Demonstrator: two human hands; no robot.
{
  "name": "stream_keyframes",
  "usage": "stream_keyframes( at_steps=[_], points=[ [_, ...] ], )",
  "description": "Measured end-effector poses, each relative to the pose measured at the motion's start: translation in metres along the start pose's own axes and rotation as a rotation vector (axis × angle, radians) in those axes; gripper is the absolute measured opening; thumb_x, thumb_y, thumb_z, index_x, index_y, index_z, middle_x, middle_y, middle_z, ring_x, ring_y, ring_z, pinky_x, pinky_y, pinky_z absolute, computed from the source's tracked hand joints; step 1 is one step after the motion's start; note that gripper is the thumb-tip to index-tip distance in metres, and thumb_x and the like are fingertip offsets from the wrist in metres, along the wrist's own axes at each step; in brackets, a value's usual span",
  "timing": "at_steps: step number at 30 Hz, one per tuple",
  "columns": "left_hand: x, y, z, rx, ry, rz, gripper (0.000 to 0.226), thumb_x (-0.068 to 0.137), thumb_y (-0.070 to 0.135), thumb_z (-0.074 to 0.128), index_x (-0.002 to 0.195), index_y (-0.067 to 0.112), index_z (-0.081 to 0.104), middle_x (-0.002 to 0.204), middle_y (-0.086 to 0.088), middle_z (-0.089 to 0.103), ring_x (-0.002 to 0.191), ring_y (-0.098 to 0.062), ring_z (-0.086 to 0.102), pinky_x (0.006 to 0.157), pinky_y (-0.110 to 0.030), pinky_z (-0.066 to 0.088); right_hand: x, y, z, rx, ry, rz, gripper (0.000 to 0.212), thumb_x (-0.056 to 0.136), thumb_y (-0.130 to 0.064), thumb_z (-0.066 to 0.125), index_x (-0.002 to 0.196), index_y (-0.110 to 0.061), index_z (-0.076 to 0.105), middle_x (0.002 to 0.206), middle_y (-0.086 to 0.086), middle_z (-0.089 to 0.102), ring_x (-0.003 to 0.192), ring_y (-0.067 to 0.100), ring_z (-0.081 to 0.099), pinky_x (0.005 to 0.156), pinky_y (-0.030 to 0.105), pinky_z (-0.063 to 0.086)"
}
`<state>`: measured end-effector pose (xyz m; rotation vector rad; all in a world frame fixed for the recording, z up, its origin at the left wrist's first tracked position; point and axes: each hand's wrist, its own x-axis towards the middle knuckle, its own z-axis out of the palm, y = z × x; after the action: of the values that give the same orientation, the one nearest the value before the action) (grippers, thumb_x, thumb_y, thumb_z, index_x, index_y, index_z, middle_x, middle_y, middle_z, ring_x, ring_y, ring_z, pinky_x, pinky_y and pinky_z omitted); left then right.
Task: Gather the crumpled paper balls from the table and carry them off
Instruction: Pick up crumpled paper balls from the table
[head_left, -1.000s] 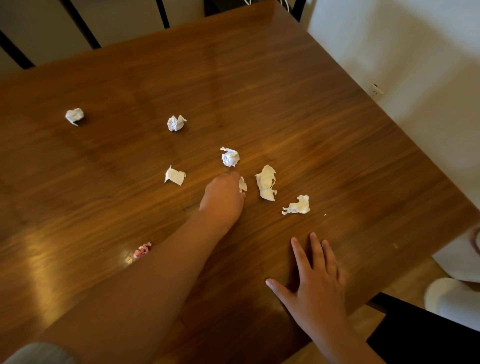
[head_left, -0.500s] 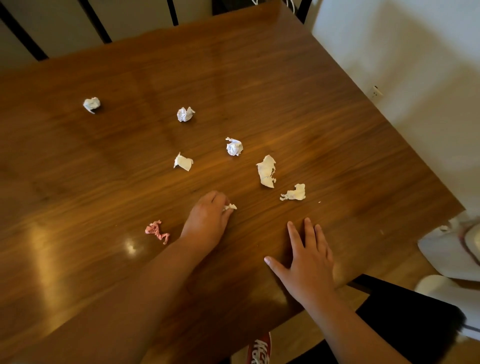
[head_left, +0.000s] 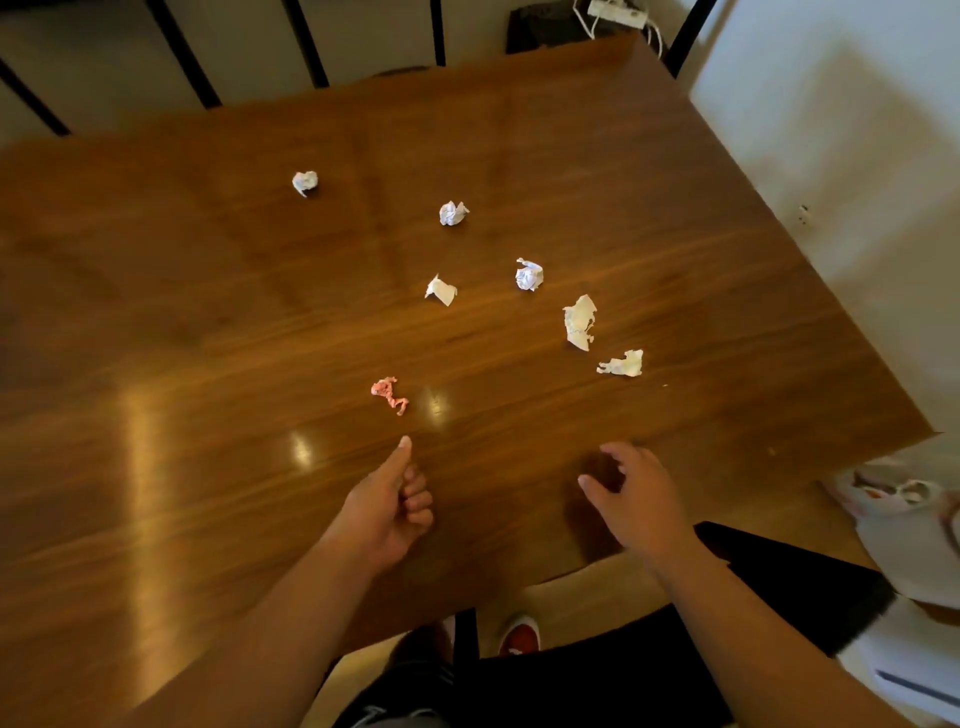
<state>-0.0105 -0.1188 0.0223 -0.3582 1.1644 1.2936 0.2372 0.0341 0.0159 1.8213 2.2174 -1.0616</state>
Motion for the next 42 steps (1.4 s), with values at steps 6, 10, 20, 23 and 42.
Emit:
stream_keyframes(
  at_steps=[6,10,20,23,42],
  points=[
    [-0.010,0.008,-0.047,-0.113,0.002,0.053,0.030,0.075,0.042,0.072,0.067,0.019,0.055,0.057,0.005,0.047,0.045,-0.006,0.046,0.034,-0.019,0.036,0.053,-0.016,-0.036,0.131,0.196,0.069,0.051,0.083,-0.043,0.069,0.128,-0.026,0.051,0.129,0.002,0.058,0.111,0.019,0.059,0.074,0.028,0.049],
    [-0.009,0.014,-0.068,-0.130,0.032,0.079,0.028,0.073,0.040,0.073,0.068,0.018,0.056,0.055,0.004,0.047,0.044,-0.006,0.045,0.032,-0.018,0.035,0.084,-0.034,-0.045,0.110,0.313,0.104,0.055,0.079,-0.044,0.073,0.125,-0.022,0.052,0.126,0.005,0.054,0.102,0.019,0.055,0.069,0.029,0.042],
    [-0.007,0.038,-0.067,-0.079,0.059,0.120,0.028,0.077,0.037,0.069,0.059,0.018,0.060,0.056,0.003,0.047,0.046,-0.007,0.046,0.035,-0.019,0.034,0.116,-0.045,-0.031,0.029,0.323,0.103,0.052,0.083,-0.036,0.070,0.128,-0.019,0.051,0.126,0.009,0.051,0.097,0.022,0.055,0.064,0.031,0.044],
    [-0.005,0.042,-0.061,-0.075,0.058,0.108,0.026,0.076,0.037,0.069,0.062,0.017,0.059,0.057,0.002,0.048,0.047,-0.008,0.046,0.036,-0.019,0.035,0.114,-0.045,-0.027,0.004,0.345,0.078,0.039,0.085,-0.026,0.069,0.121,-0.016,0.057,0.121,0.011,0.053,0.088,0.017,0.049,0.062,0.029,0.042],
    [-0.041,0.002,-0.048,-0.082,0.045,0.085,0.026,0.077,0.037,0.071,0.073,0.016,0.055,0.060,0.001,0.050,0.050,-0.010,0.048,0.039,-0.022,0.039,-0.010,-0.036,0.011,1.035,-0.439,0.539,0.018,0.095,-0.024,0.057,0.099,-0.006,0.060,0.077,0.006,0.054,0.055,0.013,0.045,0.042,0.023,0.034]
  ],
)
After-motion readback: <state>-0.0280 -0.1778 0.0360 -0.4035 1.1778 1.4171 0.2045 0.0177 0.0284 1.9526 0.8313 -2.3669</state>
